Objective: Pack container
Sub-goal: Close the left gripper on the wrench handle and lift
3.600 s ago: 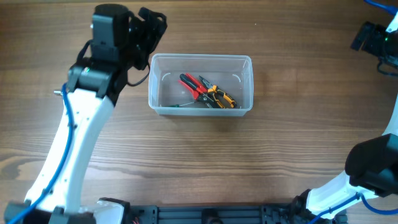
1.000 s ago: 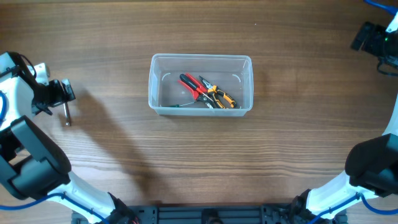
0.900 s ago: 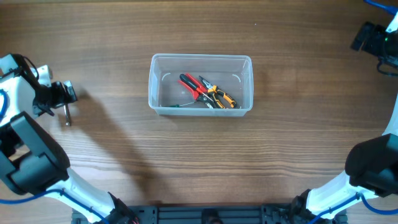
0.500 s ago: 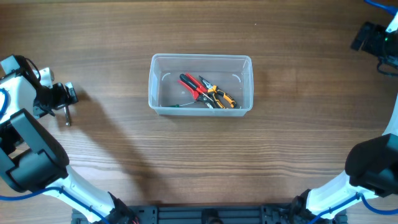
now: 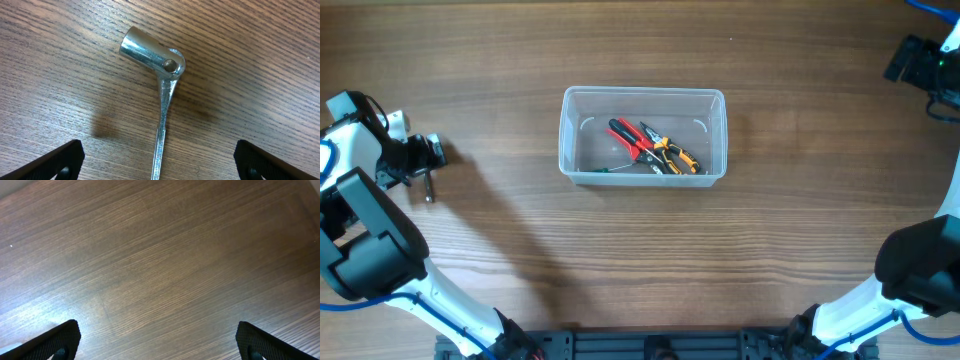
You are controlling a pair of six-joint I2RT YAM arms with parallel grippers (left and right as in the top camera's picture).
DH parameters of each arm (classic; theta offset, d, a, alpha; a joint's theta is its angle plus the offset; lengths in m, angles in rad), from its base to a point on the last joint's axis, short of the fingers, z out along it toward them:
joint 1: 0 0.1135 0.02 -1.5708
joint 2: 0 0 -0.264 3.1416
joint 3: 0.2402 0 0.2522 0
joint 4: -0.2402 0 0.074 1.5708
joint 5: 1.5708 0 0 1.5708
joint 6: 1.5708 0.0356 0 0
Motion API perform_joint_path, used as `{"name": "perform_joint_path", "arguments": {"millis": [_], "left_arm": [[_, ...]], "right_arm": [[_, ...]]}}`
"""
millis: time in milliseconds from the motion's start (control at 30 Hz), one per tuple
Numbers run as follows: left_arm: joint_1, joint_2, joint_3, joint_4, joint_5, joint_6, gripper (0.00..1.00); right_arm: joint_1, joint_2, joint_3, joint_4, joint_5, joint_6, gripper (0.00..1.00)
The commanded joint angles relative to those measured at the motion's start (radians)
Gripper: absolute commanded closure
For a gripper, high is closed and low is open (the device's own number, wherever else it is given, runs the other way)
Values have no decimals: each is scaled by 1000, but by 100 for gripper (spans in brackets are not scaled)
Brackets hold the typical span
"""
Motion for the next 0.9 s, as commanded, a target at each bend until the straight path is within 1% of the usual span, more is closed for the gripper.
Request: {"name": "perform_joint_path", "arguments": {"millis": [0, 267, 533, 633, 733, 867], "left_arm": [[0, 29, -3, 4, 2, 5, 1], [0, 71, -3, 4, 5, 5, 1], [0, 72, -3, 18, 21, 4, 7], [0, 72, -3, 24, 40, 1, 13], [0, 72, -3, 24, 40, 1, 26], [0, 72, -3, 25, 58, 1, 37]], "right_arm": [[-3, 16, 0, 3, 10, 19, 0], [-3, 16, 0, 3, 10, 19, 0], [-3, 16, -1, 3, 10, 18, 0], [-3, 16, 0, 3, 10, 19, 0], [-3, 16, 0, 3, 10, 18, 0], [-3, 16, 0, 3, 10, 18, 0]]}}
